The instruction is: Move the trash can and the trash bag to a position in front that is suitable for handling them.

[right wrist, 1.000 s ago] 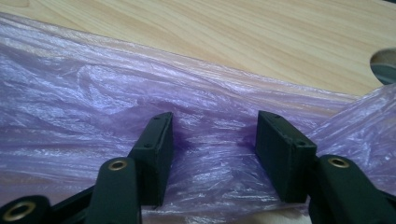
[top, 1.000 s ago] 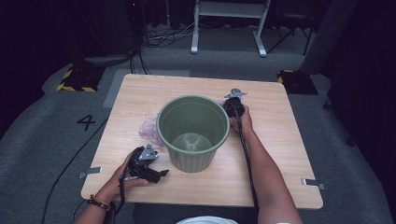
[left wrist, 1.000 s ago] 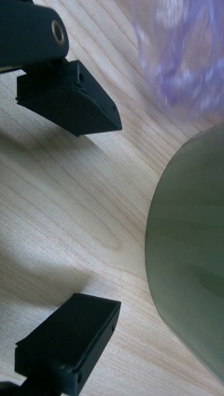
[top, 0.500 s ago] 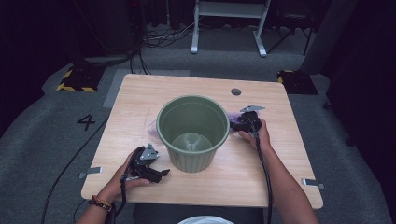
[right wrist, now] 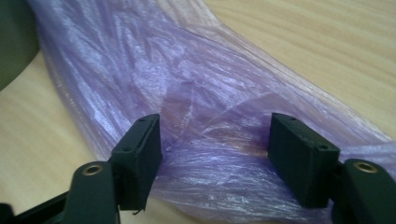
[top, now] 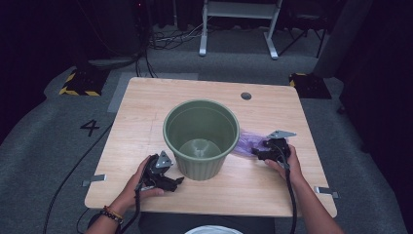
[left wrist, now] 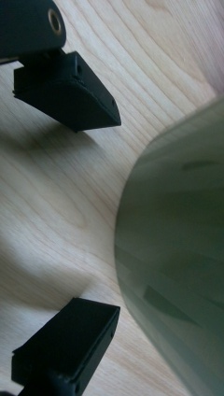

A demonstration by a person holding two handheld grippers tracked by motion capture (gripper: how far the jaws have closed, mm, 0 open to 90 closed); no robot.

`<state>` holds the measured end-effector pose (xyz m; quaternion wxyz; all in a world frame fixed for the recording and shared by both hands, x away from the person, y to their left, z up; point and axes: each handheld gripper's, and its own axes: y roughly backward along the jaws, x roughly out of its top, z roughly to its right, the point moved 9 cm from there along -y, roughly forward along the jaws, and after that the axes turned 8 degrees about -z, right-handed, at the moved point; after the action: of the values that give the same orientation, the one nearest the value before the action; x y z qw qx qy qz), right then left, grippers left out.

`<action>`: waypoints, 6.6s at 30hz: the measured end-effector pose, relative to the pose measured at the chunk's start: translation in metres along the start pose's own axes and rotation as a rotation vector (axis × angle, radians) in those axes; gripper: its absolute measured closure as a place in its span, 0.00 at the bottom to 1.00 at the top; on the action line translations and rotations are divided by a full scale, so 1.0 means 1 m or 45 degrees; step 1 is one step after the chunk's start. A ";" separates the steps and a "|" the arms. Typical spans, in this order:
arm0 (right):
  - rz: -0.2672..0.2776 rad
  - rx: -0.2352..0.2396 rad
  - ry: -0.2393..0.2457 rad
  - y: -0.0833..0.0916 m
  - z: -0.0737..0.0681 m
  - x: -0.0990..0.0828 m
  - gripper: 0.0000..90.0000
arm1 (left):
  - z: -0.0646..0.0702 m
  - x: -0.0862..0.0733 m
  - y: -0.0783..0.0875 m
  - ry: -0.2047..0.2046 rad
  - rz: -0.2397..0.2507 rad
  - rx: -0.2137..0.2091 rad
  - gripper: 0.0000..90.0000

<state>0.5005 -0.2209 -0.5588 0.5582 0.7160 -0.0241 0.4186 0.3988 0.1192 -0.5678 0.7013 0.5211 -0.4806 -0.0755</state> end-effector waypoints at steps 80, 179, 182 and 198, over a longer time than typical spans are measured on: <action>-0.093 0.412 0.526 0.023 -0.120 -0.020 0.40 | 0.041 0.060 -0.013 -0.201 0.077 -0.318 0.18; 0.162 0.339 0.642 0.007 -0.109 0.020 0.24 | 0.066 0.064 -0.036 -0.571 -0.043 -0.399 0.52; 0.156 0.341 0.546 -0.006 -0.103 0.020 0.22 | 0.062 0.063 -0.036 -0.561 -0.037 -0.393 0.51; 0.005 0.346 0.476 -0.011 -0.096 0.006 0.44 | 0.029 0.063 -0.038 -0.365 -0.001 -0.235 0.35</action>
<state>0.4547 -0.1357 -0.5607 0.4504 0.6946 0.1348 0.5445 0.4250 0.0448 -0.5605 0.6703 0.4386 -0.5665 -0.1933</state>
